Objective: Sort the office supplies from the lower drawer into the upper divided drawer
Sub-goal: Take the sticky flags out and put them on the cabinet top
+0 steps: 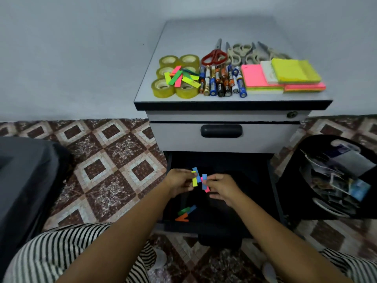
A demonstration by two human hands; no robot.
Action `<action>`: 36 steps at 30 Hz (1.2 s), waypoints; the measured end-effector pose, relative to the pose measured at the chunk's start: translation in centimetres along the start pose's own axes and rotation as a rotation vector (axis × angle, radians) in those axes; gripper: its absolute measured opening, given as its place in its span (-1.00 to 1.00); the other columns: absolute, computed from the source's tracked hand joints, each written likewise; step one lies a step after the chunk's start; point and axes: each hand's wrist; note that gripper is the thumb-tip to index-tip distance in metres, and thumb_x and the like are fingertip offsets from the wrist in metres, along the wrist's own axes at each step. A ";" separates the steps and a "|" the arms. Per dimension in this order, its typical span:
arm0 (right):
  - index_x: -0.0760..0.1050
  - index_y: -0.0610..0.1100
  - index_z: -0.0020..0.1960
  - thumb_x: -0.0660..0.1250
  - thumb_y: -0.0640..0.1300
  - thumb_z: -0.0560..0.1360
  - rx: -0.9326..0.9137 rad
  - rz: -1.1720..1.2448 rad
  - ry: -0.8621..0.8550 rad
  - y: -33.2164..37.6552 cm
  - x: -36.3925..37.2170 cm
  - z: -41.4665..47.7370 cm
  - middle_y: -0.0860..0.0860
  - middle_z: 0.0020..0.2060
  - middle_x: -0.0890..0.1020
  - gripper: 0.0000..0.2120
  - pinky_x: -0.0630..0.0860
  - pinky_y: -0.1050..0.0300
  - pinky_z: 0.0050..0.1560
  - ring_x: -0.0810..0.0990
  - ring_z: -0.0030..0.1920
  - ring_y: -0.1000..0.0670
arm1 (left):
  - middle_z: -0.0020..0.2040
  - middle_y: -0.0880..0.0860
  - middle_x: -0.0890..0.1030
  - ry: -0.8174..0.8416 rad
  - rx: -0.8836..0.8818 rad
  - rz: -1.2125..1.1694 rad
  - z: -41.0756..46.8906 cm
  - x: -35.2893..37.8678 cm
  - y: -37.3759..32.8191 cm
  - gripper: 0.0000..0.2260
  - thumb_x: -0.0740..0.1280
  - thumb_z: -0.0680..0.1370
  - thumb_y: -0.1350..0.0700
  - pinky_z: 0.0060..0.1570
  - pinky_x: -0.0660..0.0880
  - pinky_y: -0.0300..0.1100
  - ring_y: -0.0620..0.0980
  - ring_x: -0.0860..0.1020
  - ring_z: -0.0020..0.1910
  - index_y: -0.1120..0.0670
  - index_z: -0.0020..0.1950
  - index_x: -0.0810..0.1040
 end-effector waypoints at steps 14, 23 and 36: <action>0.53 -0.08 -0.15 0.32 -0.24 0.52 -0.270 -0.134 -0.040 8.8 -1.5 -7.4 -0.07 -0.16 0.60 -0.90 0.47 0.26 -0.29 0.55 -0.13 0.02 | -0.44 0.01 0.60 0.118 0.224 0.101 -7.4 -0.8 -6.9 -0.90 0.38 0.50 0.25 -0.29 0.55 -0.26 -0.11 0.56 -0.41 0.17 -0.21 0.55; 0.52 -0.20 -0.03 0.33 -0.27 0.52 -0.424 -0.154 -0.138 18.8 -1.7 -10.6 -0.09 -0.15 0.55 -0.96 0.52 0.24 -0.33 0.51 -0.23 0.02 | -0.41 0.05 0.53 0.078 0.427 0.109 -11.2 -0.8 -14.3 -0.87 0.41 0.47 0.27 -0.31 0.52 -0.22 -0.08 0.49 -0.43 0.15 -0.24 0.51; 0.62 -0.29 -0.07 0.32 -0.29 0.49 -0.705 -0.588 -0.375 27.8 1.1 -7.9 -0.08 -0.22 0.56 -0.88 0.44 0.14 -0.17 0.52 -0.17 -0.02 | -0.30 0.10 0.54 -0.316 0.793 0.546 -10.7 -2.0 -24.7 -0.91 0.40 0.49 0.20 -0.37 0.44 -0.24 -0.05 0.47 -0.38 0.20 -0.18 0.57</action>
Point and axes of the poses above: each hand's wrist, its own z-axis towards the middle knuckle, its own x-axis out of the palm, y = z × x
